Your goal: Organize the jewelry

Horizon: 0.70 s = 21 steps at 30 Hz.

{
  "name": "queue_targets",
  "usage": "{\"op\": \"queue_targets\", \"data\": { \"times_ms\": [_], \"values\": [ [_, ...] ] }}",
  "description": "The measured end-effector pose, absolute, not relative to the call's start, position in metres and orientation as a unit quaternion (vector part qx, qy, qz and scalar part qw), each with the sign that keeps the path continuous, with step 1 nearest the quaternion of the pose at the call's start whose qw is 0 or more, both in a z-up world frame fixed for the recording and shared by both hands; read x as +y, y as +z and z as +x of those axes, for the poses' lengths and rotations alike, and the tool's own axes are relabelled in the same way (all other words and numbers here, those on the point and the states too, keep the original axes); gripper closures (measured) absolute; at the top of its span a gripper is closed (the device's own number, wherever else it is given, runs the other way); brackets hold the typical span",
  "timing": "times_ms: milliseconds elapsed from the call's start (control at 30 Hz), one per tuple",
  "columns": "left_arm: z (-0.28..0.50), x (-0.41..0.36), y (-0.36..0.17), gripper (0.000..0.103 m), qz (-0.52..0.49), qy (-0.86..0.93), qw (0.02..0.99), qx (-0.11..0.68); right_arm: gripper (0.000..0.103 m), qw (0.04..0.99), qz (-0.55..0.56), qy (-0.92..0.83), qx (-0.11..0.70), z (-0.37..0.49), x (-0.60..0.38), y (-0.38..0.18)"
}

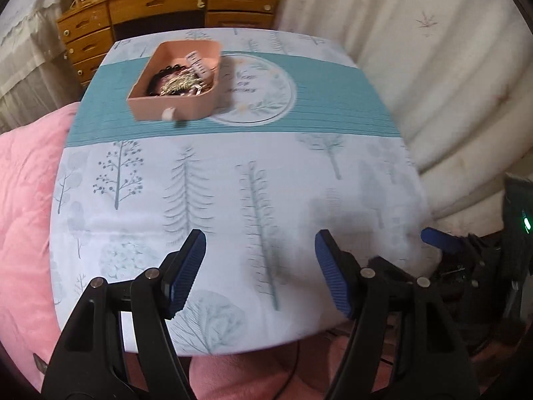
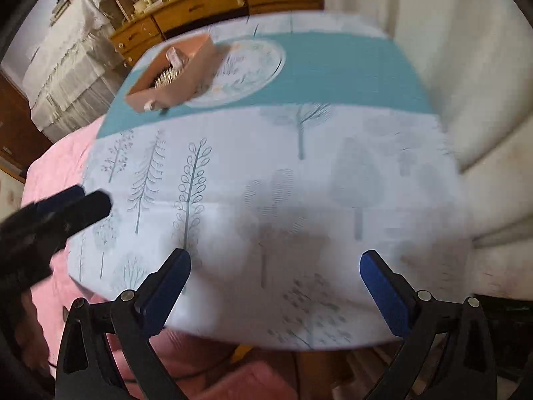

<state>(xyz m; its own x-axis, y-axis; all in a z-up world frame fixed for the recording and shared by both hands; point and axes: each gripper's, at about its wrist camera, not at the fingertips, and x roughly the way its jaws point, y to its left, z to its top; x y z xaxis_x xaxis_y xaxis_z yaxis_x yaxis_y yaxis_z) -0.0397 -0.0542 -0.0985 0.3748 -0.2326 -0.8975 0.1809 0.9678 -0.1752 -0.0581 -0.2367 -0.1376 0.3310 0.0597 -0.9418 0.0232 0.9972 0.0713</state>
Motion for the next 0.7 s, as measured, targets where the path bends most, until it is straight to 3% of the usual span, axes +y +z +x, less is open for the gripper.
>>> {"op": "queue_targets", "data": {
  "times_ms": [100, 167, 433, 500, 567, 700],
  "values": [
    [-0.038, -0.067, -0.071, 0.036, -0.004, -0.091, 0.838, 0.537, 0.000, 0.829, 0.045, 0.011, 0.558, -0.077, -0.249, -0.104],
    [-0.037, -0.071, -0.049, 0.022, -0.001, -0.069, 0.848, 0.526, 0.001, 0.835, 0.061, 0.009, 0.547, -0.085, -0.258, -0.080],
    [-0.044, -0.081, 0.023, 0.018, -0.006, -0.075, 0.880, 0.469, 0.000, 0.848, 0.145, 0.016, 0.509, -0.087, -0.291, 0.001],
    [-0.051, -0.086, 0.033, 0.014, 0.003, -0.080, 0.886, 0.457, 0.000, 0.851, 0.143, 0.021, 0.504, -0.088, -0.288, 0.015],
    [-0.060, -0.090, 0.035, 0.001, 0.019, -0.073, 0.891, 0.448, 0.000, 0.857, 0.133, 0.030, 0.498, -0.093, -0.279, 0.024],
    [-0.073, -0.084, 0.025, 0.000, 0.034, -0.042, 0.890, 0.452, 0.000, 0.865, 0.119, 0.028, 0.487, -0.096, -0.259, 0.030]
  ]
}}
